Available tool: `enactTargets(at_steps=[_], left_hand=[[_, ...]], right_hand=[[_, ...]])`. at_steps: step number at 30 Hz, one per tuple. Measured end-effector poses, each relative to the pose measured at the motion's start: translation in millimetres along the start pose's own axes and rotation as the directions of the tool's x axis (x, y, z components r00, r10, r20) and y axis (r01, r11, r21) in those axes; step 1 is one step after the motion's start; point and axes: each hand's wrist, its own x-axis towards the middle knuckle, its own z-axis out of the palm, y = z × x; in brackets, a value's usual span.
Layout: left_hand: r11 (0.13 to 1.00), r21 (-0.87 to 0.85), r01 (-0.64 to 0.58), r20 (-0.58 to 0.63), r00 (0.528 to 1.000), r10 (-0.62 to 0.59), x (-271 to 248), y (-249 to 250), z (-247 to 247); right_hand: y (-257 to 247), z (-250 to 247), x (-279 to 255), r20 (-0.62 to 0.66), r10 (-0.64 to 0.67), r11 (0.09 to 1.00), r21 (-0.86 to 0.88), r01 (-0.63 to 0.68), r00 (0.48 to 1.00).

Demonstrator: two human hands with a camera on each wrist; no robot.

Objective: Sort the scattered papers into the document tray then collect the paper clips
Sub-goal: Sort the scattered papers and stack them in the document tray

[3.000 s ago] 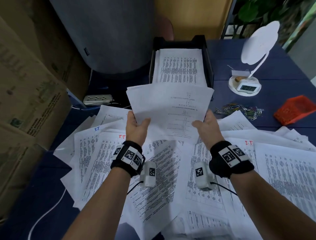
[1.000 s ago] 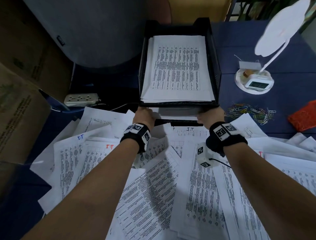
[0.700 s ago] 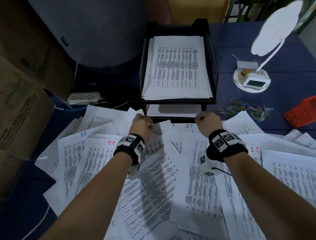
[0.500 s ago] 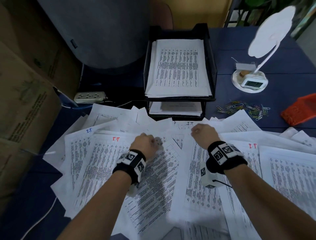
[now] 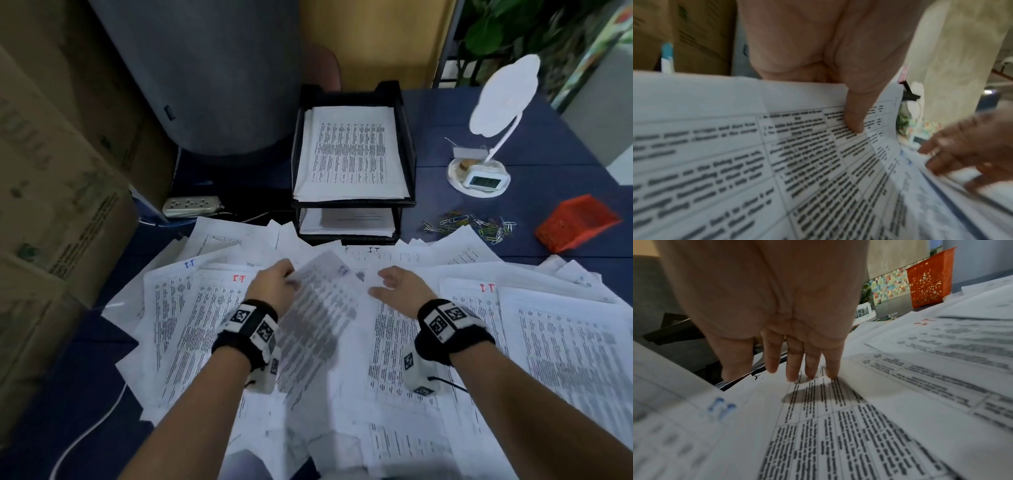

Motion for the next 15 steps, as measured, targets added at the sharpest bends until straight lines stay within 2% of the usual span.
enactTargets(at_steps=[2, 4, 7, 9, 12, 15], left_hand=[[0.993, -0.103, -0.054, -0.107, 0.993, 0.042, -1, 9, -29], [0.951, -0.263, -0.161, -0.170, 0.978, 0.118, -5, 19, -55], [0.777, -0.566, -0.277, -0.203, 0.960, 0.194, -11, 28, -84], [0.655, -0.689, -0.312, -0.235, 0.950, 0.205, -12, 29, -95], [0.525, -0.772, -0.357, -0.295, 0.934, 0.202, -13, 30, -101], [0.504, -0.785, -0.359, -0.324, 0.933, 0.159, -13, 27, -91]], right_hand=[[-5, -2, 0, -0.027, 0.008, 0.994, 0.105, -0.005, 1.000], [-17, -3, -1, -0.073, -0.023, 0.982, 0.183, 0.036, 0.997], [-44, -8, -7, -0.181, -0.089, 0.936, 0.320, 0.144, 0.980], [-63, -14, -13, -0.232, -0.143, 0.872, 0.430, 0.233, 0.962], [-83, -24, -24, -0.256, -0.236, 0.775, 0.532, 0.341, 0.937], [-94, -27, -34, -0.342, -0.277, 0.745, 0.513, 0.426, 0.898]])
